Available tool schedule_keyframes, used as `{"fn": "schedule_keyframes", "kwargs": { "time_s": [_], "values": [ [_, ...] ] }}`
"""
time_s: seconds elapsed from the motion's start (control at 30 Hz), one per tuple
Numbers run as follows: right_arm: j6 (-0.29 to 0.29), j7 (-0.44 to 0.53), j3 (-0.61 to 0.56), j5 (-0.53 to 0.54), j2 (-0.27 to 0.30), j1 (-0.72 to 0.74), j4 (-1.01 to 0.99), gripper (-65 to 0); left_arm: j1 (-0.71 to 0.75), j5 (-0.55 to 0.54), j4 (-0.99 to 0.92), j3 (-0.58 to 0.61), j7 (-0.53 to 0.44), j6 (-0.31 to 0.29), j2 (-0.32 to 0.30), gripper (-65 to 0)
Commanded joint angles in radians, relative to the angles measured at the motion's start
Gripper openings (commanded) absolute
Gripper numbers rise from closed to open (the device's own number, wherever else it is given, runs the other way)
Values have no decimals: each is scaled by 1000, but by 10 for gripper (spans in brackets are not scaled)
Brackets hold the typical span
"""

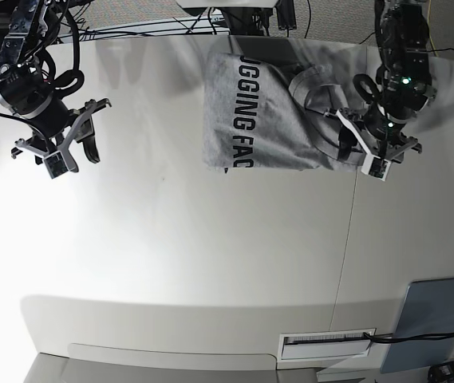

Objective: Fold the T-shirt properly

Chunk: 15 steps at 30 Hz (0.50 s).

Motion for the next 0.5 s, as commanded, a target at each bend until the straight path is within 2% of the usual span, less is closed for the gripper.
{"fn": "schedule_keyframes", "kwargs": {
  "time_s": [0.0, 0.1, 0.17, 0.3, 0.47],
  "values": [
    [-2, 26, 6, 2, 12, 6, 16, -406, -2, -75, 36, -19, 13, -52, -8, -328],
    [-2, 26, 6, 2, 12, 6, 16, -406, 34, -258, 71, -85, 119, -209, -8, -328],
    [-2, 26, 6, 2, 12, 6, 16, -406, 74, -322, 81, -139, 156, -259, -8, -328],
    [-2, 27, 6, 3, 12, 6, 16, -406, 166, -367, 80, -245, 161, -258, -8, -328],
    [-2, 39, 6, 3, 12, 6, 16, -406, 273, -520, 79, -320, 162, -254, -8, -328]
  ]
}}
